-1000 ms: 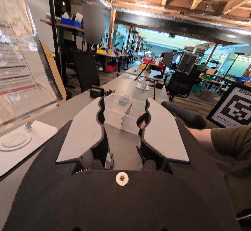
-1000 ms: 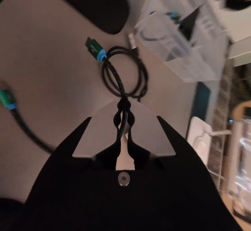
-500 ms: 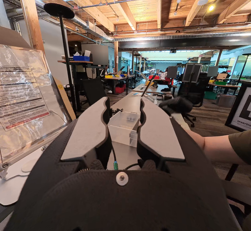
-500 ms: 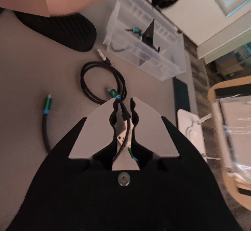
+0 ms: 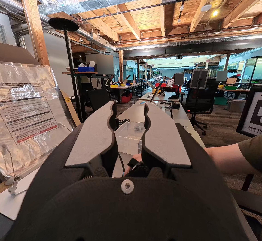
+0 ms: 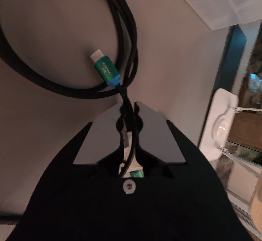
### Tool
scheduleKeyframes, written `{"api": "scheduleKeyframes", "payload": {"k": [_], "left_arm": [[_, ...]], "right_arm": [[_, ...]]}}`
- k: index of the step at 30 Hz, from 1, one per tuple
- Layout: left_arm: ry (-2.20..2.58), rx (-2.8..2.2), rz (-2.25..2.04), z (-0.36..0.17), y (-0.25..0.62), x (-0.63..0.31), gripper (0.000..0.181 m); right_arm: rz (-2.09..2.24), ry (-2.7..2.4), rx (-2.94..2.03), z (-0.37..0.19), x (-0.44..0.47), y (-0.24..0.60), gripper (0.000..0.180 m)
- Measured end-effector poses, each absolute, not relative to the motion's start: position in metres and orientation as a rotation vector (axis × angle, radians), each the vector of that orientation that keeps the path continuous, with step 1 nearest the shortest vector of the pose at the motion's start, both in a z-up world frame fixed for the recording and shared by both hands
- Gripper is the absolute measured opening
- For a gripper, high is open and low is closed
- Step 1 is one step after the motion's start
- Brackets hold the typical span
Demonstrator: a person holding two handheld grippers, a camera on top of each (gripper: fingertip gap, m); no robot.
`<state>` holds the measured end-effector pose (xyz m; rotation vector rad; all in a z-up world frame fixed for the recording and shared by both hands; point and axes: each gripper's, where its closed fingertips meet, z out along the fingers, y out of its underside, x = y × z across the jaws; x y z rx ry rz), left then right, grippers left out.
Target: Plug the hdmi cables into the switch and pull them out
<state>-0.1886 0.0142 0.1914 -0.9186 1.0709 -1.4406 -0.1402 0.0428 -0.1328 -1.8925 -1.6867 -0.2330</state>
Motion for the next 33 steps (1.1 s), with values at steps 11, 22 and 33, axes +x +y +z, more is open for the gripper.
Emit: {"api": "scheduleKeyframes", "payload": {"k": [11, 22, 33], "left_arm": [[1.109, -0.944, -1.430, 0.188, 0.010, -0.187, 0.034], [1.174, -0.927, -1.462, 0.193, -0.011, -0.193, 0.045], [1.540, -0.826, -1.205, 0.150, -0.072, -0.157, 0.054]], "right_arm": [[-0.313, -1.609, -1.581, -0.062, -0.129, 0.013, 0.007], [-0.795, -1.303, -1.063, 0.091, -0.114, -0.037, 0.007], [-0.886, -1.060, -0.883, 0.160, -0.094, -0.077, 0.007]]}}
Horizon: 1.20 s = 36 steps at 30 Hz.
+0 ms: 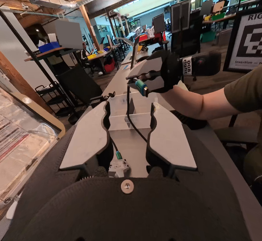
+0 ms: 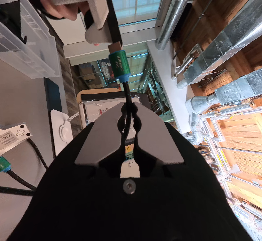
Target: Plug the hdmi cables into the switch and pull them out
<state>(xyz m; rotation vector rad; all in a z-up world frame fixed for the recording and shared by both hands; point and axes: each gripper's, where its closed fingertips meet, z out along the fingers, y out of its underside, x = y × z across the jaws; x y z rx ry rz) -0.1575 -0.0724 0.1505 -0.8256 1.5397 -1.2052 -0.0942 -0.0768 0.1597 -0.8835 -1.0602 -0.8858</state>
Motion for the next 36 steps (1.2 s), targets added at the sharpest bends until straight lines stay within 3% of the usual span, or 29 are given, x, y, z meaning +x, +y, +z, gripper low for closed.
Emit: {"api": "scheduleKeyframes", "payload": {"k": [7, 10, 14, 18, 21, 25, 30, 36], "left_arm": [[1.513, -0.883, -1.148, 0.135, -0.088, -0.118, 0.043], [1.492, -0.913, -1.131, 0.129, -0.083, -0.110, 0.023], [1.480, -0.910, -1.171, 0.128, -0.083, -0.107, 0.012], [1.482, -0.915, -1.117, 0.124, -0.076, -0.105, 0.010], [1.558, -0.870, -0.998, 0.116, -0.077, -0.106, 0.010], [1.664, -0.691, -0.855, 0.107, -0.094, -0.112, 0.010], [1.749, -0.477, -0.786, 0.099, -0.125, -0.117, 0.010], [1.749, -0.276, -1.057, 0.116, -0.172, -0.138, 0.010]], "right_arm": [[-0.938, -1.065, -0.889, 0.154, -0.095, -0.068, 0.007], [-0.949, -1.080, -0.893, 0.149, -0.097, -0.064, 0.007], [-0.962, -1.097, -0.903, 0.143, -0.096, -0.059, 0.007], [-0.921, -1.115, -0.927, 0.139, -0.095, -0.055, 0.007], [-0.640, -1.201, -1.077, 0.124, -0.099, -0.061, 0.013], [0.309, -1.182, -1.190, 0.143, -0.123, -0.119, 0.033], [0.938, -0.798, -1.109, 0.187, -0.067, -0.121, 0.029], [1.131, -0.757, -1.425, 0.100, -0.074, -0.052, 0.022]]}}
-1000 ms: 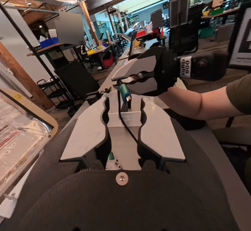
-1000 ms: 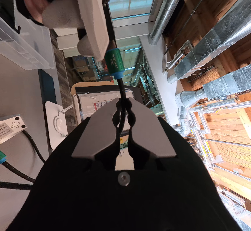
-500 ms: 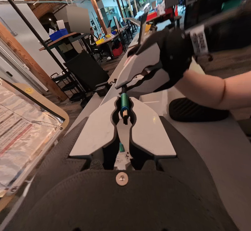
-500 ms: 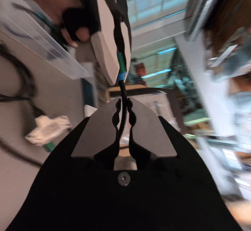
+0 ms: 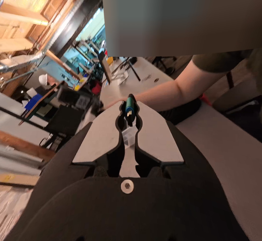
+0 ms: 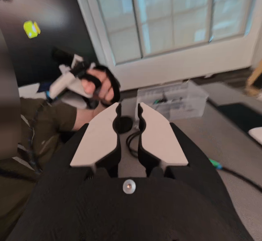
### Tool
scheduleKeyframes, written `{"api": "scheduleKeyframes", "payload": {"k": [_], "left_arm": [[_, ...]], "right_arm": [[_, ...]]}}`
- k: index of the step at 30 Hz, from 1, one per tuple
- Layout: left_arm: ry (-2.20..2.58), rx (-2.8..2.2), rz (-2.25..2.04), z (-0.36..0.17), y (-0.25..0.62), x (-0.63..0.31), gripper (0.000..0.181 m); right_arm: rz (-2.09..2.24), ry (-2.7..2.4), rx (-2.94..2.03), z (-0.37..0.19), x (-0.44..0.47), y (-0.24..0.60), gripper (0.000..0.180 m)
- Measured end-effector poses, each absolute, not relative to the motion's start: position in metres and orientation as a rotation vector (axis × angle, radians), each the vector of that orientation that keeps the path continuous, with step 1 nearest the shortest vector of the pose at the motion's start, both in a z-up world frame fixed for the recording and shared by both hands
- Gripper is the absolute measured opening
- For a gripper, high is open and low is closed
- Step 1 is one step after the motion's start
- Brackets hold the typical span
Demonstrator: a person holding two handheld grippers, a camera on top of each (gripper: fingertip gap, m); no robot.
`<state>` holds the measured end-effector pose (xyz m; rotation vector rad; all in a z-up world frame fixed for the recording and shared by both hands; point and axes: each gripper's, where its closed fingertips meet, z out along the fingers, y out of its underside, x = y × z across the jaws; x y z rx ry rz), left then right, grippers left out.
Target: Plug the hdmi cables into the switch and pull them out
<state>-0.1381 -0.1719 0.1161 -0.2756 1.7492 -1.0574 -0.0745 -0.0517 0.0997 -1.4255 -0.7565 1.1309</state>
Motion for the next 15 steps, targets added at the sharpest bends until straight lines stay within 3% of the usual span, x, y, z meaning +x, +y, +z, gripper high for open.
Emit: {"api": "scheduleKeyframes", "payload": {"k": [3, 7, 13, 15], "left_arm": [[1.690, -0.243, -1.121, 0.131, -0.175, -0.148, 0.011], [1.657, -0.263, -1.101, 0.137, -0.167, -0.151, 0.010], [1.608, -0.317, -0.777, 0.132, -0.131, -0.142, 0.010], [1.575, -0.354, -0.592, 0.132, -0.107, -0.142, 0.010]], "right_arm": [[1.215, -0.956, -1.576, 0.059, -0.109, -0.057, 0.022], [1.112, -0.939, -1.550, 0.062, -0.111, -0.049, 0.021], [0.947, -0.646, -1.451, 0.127, -0.052, -0.051, 0.022], [1.091, -0.567, -1.330, 0.165, -0.043, -0.081, 0.009]]}}
